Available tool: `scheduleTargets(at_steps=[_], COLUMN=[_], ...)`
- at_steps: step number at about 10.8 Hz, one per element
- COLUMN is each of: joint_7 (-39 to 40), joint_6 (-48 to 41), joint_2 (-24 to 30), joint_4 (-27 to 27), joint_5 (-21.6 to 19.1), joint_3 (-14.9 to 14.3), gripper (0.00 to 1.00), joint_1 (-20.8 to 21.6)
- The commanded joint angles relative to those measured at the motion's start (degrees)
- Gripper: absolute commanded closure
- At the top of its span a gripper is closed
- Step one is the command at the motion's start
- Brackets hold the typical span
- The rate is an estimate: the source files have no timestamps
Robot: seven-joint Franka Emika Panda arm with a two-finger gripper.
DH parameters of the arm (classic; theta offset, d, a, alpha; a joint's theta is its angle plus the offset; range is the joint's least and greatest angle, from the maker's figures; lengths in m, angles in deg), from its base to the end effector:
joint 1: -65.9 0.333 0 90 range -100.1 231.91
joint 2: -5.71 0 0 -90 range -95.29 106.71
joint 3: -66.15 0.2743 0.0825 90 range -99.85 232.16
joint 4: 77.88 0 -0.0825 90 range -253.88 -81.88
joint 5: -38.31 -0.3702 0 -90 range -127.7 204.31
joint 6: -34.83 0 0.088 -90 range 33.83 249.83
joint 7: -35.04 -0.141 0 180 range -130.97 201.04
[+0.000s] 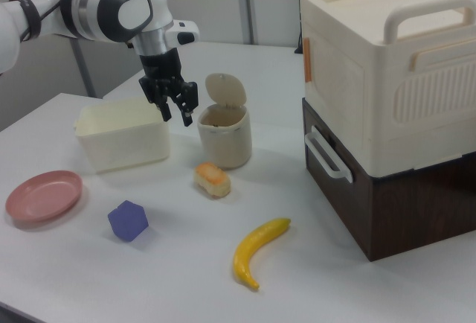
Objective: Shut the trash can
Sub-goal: 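Move the gripper down toward the open lid of the cream trash can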
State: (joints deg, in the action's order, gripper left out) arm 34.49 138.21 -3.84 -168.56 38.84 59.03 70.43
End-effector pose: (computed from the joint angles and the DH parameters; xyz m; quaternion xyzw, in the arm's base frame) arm 0.6008 -0.0244 0.4701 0.9992 -0.0253 0.0278 0.0153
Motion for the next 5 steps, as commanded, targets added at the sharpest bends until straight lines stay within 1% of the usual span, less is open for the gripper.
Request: scheduleTargets(at_steps=[1, 2, 4, 5], joint_7=[-1.03, -0.95, -0.42, -0.77], joint_6=[9.95, 14.96, 23.93, 29.98], joint_2=[-0.55, -0.73, -1.70, -3.44], joint_4=[-0.29, -0.29, -0.20, -0.11], joint_5=[-2.81, -3.95, -3.96, -3.96], joint_3=[0.09, 0.00, 0.00, 0.00], gripper=[0.92, 0.93, 0.96, 0.96], joint_1=[-0.14, -0.31, -0.31, -0.23])
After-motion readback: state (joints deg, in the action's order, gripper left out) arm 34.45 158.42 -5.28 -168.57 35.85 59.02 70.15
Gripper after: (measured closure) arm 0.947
